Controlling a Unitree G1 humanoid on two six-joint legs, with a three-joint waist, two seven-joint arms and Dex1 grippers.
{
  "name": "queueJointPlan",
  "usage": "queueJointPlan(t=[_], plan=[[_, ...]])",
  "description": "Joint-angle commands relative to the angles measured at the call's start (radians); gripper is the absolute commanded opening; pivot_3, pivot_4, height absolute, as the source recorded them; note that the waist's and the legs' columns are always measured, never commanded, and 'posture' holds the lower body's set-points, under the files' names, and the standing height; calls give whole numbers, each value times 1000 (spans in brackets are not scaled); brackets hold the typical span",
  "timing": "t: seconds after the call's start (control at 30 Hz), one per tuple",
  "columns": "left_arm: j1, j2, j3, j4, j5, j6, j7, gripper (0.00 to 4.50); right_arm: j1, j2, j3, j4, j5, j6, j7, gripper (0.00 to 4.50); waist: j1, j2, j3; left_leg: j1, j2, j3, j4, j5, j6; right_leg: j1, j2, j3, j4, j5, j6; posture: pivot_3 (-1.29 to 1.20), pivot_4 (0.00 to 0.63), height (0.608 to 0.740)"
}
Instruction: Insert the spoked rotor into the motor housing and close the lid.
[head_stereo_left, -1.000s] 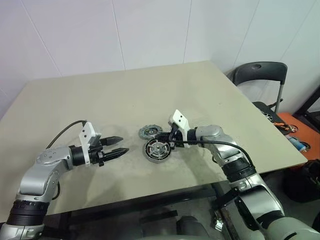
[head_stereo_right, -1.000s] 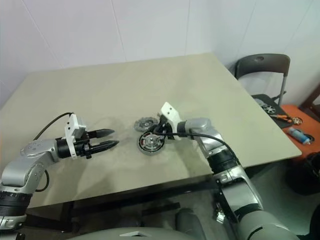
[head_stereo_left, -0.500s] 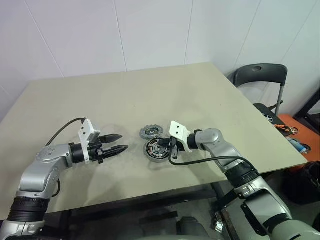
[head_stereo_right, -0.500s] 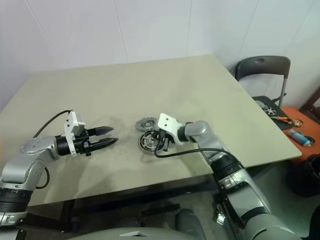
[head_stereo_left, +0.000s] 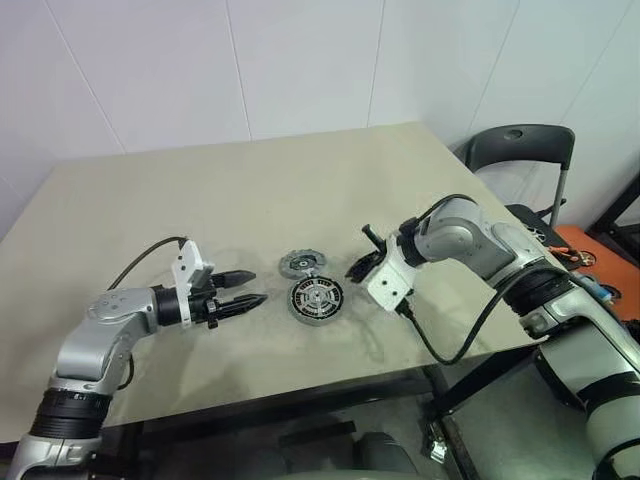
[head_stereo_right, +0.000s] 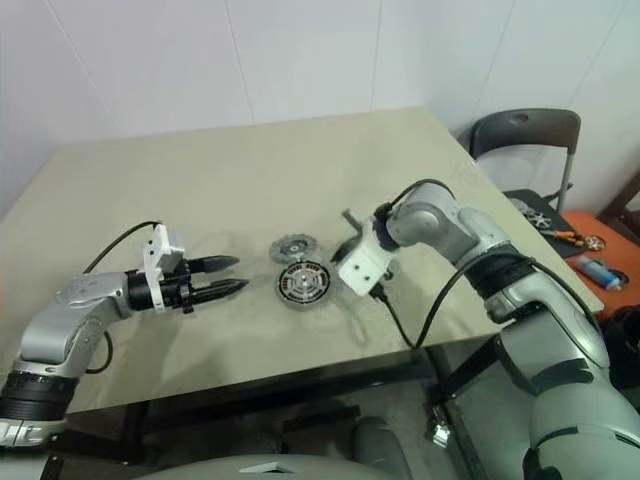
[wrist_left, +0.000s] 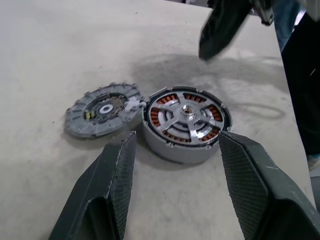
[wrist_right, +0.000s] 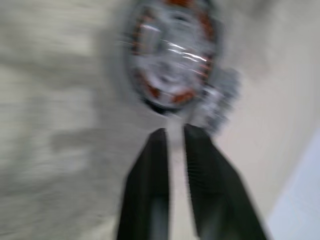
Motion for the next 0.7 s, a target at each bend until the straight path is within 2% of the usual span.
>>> queueJointPlan(t=[0.03,0.07,0.4,0.7], plan=[[-2,-1,7,-30,-3,-9,3,2788,-57,15,9,35,-70,-65,-18,1953,-2,0,0,0,0,0,0,0,0,0,0,0,0,0,0,0,0,740],[9,-1,8,-38,-4,-9,3,2788,-65,20,19,48,-93,-71,-17,2280,-3,0,0,0,0,0,0,0,0,0,0,0,1,0,0,0,0,740],[75,7,15,-86,6,-7,32,2788,-77,94,61,115,-193,-175,-71,2280,1,0,0,1,0,0,1,0,0,0,0,1,3,0,0,0,0,740],[100,7,6,-106,16,-6,42,2788,-88,152,89,163,-237,-191,-109,2280,-1,0,0,1,0,0,2,0,0,0,0,1,4,0,-1,0,0,740]])
